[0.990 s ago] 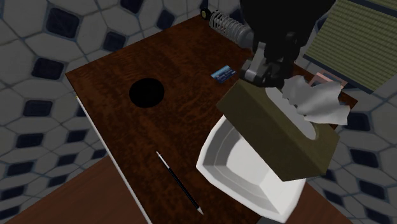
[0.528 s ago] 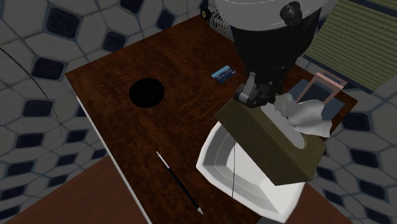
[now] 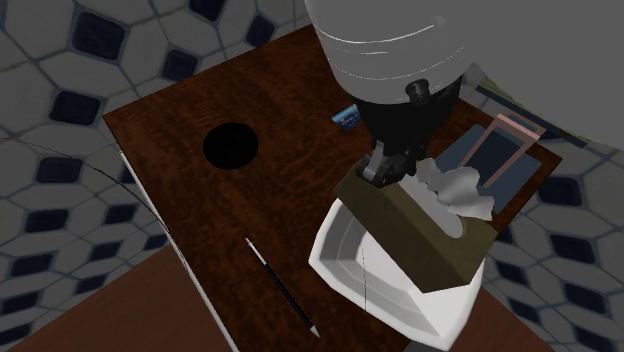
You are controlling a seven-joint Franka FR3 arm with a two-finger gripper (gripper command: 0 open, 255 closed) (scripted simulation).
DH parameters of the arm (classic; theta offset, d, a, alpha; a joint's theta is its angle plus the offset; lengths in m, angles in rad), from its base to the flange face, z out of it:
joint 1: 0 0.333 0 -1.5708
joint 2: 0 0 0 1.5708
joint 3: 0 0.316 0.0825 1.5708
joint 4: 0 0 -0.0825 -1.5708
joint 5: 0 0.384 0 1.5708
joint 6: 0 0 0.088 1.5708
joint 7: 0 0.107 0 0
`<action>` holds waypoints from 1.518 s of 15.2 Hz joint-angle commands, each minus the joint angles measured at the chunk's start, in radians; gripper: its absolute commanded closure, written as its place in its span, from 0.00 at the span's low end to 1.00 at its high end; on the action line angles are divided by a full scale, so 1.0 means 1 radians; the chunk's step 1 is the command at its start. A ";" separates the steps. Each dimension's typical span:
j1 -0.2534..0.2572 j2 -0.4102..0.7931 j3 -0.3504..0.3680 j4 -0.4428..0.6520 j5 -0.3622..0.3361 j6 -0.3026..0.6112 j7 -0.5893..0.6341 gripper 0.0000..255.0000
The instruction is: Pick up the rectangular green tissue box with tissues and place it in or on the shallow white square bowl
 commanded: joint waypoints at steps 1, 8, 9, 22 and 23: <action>-0.005 0.013 -0.002 -0.031 -0.010 0.021 0.018 1.00; -0.010 0.014 0.003 -0.031 -0.008 0.022 0.017 1.00; -0.010 0.014 0.003 -0.031 -0.008 0.022 0.016 1.00; 0.016 -0.046 0.031 0.031 0.035 -0.106 -0.004 0.00; 0.016 -0.046 0.031 0.031 0.035 -0.106 -0.004 0.00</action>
